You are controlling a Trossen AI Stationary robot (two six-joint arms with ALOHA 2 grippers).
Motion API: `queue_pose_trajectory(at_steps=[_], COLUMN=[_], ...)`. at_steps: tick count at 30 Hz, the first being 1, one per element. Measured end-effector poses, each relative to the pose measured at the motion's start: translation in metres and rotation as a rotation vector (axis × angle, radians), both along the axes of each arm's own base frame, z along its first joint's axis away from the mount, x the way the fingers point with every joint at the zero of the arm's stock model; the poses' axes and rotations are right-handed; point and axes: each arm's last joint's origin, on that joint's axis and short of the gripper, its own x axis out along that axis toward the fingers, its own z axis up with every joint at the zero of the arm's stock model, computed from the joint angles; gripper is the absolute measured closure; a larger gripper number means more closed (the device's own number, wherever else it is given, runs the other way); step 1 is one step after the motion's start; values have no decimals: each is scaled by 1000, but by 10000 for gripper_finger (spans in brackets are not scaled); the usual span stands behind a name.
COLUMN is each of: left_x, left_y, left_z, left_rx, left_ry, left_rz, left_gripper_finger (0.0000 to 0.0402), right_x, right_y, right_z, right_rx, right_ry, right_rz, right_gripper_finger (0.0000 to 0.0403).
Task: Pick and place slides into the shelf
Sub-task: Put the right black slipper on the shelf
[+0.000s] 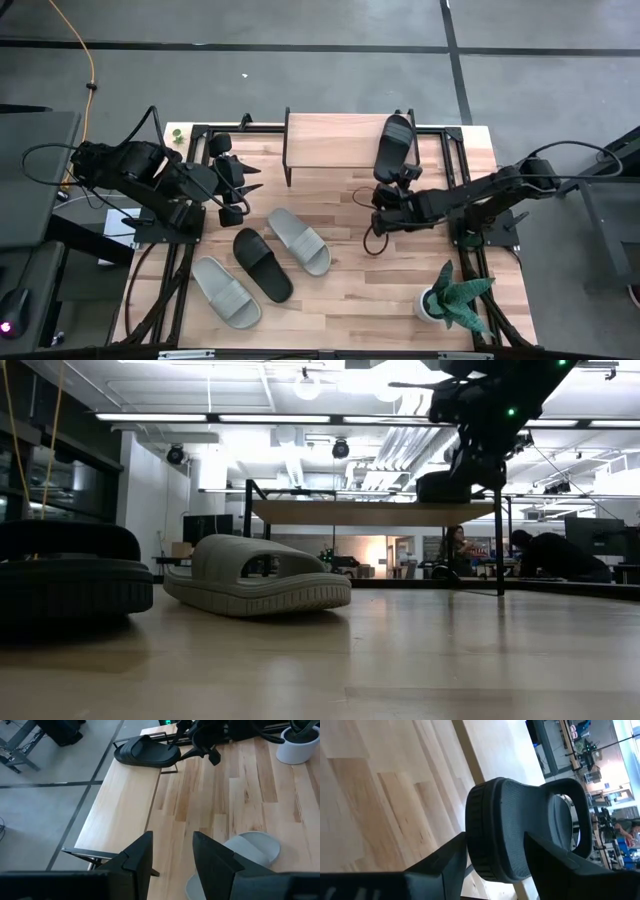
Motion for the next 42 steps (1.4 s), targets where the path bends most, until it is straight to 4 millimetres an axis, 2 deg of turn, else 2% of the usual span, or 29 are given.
queue_pose_trajectory(at_steps=[5,12,15,31,42], left_x=[0,0,0,0,0], left_y=[0,0,0,0,0], left_z=[0,0,0,-1,0], left_rx=[0,-8,-14,-20,-21], left_ry=[0,1,1,0,-1], left_rz=[0,-6,-4,0,-1], left_gripper_finger=[275,275,275,275,275], right_x=[0,0,-2,-6,7], right_y=[-1,0,-1,-1,2], right_z=[0,-1,-1,-2,1], right_rx=[1,26,30,20,-8], right_ry=[1,10,10,67,67], right_rz=[-3,1,-14,-1,94], right_gripper_finger=[248,359,389,396,398])
